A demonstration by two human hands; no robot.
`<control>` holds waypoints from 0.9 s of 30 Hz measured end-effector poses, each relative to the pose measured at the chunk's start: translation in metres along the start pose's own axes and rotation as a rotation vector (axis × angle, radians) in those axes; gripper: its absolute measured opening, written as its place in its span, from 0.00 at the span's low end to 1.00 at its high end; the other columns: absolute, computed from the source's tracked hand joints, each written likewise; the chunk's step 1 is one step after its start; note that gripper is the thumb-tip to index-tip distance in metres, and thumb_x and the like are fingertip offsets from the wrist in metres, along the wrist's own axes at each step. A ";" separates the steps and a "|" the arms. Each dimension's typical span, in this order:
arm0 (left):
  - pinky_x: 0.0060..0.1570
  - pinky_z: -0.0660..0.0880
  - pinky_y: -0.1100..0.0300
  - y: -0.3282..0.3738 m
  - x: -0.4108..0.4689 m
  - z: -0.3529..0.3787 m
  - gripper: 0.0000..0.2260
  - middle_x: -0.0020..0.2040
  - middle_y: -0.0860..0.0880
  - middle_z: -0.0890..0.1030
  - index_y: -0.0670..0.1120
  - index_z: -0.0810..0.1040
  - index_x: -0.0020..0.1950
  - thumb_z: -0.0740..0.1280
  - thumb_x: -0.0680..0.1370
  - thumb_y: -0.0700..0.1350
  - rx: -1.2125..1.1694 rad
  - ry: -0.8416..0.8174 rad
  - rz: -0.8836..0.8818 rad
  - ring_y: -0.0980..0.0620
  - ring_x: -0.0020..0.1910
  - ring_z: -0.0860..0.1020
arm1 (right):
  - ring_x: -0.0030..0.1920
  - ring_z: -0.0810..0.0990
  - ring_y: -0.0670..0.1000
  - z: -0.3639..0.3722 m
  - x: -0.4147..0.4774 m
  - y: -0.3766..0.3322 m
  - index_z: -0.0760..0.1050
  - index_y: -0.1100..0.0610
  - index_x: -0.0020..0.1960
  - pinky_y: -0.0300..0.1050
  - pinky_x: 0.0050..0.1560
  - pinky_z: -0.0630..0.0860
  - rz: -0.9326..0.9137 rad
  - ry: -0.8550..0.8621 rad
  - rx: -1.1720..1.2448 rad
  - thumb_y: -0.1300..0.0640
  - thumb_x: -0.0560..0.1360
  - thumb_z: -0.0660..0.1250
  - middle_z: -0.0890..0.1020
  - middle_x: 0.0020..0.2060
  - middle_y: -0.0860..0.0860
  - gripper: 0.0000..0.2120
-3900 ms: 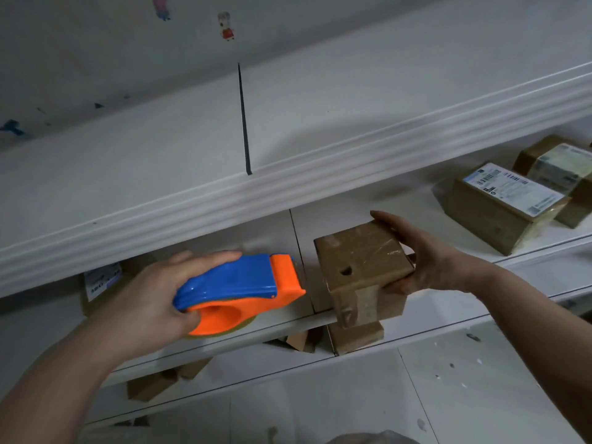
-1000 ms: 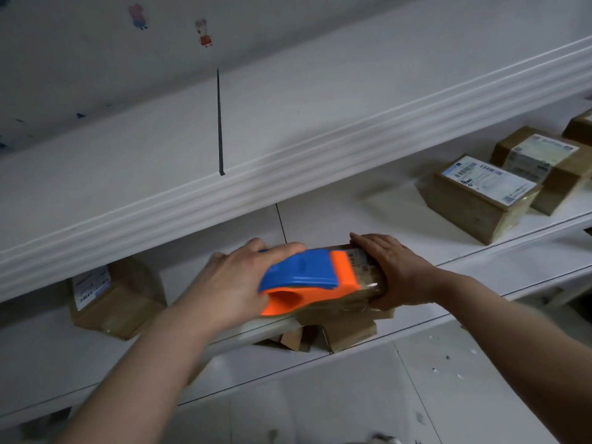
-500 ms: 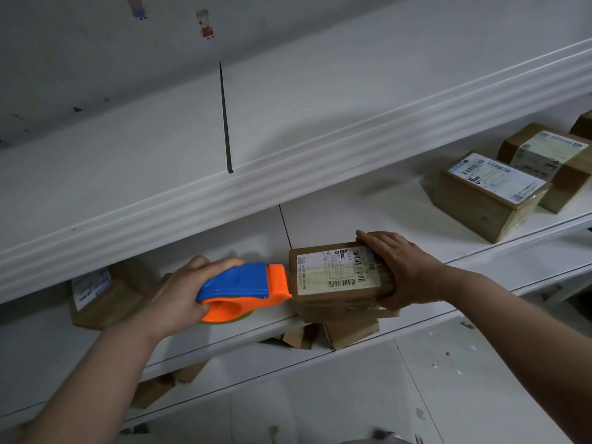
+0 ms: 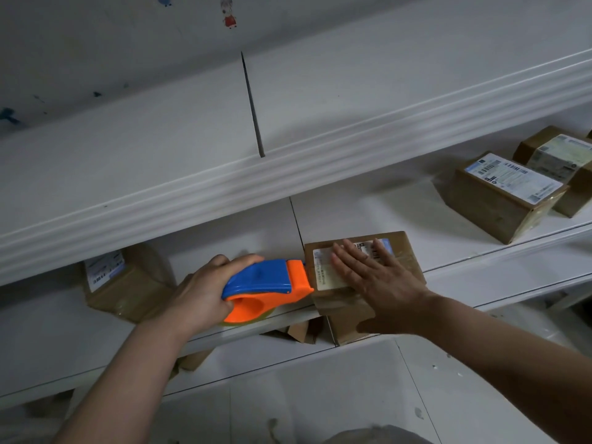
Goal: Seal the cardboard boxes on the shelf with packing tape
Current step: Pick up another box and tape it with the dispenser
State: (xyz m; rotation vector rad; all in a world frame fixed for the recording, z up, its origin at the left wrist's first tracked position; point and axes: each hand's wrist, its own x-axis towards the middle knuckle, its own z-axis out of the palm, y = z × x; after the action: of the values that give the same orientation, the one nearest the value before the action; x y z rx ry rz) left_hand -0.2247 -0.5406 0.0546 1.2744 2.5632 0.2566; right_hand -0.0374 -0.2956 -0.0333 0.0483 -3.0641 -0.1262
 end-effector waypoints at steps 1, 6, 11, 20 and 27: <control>0.50 0.75 0.54 0.000 0.000 0.001 0.46 0.48 0.57 0.68 0.85 0.50 0.59 0.66 0.70 0.35 -0.003 0.004 0.000 0.52 0.48 0.73 | 0.77 0.51 0.56 0.001 0.002 -0.006 0.55 0.61 0.77 0.62 0.69 0.52 -0.010 0.013 -0.003 0.30 0.60 0.69 0.56 0.77 0.58 0.57; 0.48 0.73 0.58 0.005 -0.003 0.005 0.45 0.47 0.58 0.67 0.84 0.51 0.59 0.66 0.69 0.35 -0.040 0.023 -0.030 0.53 0.48 0.73 | 0.77 0.39 0.55 -0.008 0.021 -0.017 0.43 0.59 0.78 0.61 0.73 0.42 0.022 0.013 0.046 0.36 0.65 0.68 0.44 0.77 0.57 0.55; 0.44 0.72 0.62 0.017 -0.015 0.000 0.45 0.47 0.57 0.68 0.83 0.55 0.61 0.66 0.67 0.35 -0.120 0.050 -0.030 0.57 0.45 0.73 | 0.76 0.49 0.58 -0.037 0.063 -0.006 0.33 0.55 0.77 0.69 0.72 0.43 0.153 -0.204 0.167 0.36 0.66 0.71 0.50 0.77 0.55 0.59; 0.44 0.69 0.66 0.092 -0.020 -0.044 0.40 0.51 0.58 0.70 0.74 0.56 0.69 0.67 0.69 0.41 -0.025 0.188 0.131 0.58 0.47 0.72 | 0.73 0.59 0.47 -0.043 0.011 0.041 0.41 0.45 0.74 0.39 0.71 0.63 0.102 0.105 1.053 0.56 0.57 0.83 0.56 0.73 0.49 0.62; 0.42 0.72 0.61 0.098 -0.012 -0.057 0.42 0.48 0.59 0.69 0.78 0.51 0.68 0.67 0.70 0.40 0.065 0.147 0.118 0.58 0.46 0.72 | 0.71 0.62 0.47 -0.031 0.002 0.060 0.50 0.49 0.77 0.38 0.65 0.67 0.129 0.213 1.060 0.54 0.56 0.84 0.59 0.72 0.49 0.60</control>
State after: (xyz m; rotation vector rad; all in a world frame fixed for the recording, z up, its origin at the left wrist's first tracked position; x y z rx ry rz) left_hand -0.1619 -0.4938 0.1369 1.4850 2.6408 0.3032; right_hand -0.0387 -0.2388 0.0023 -0.0727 -2.5363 1.3736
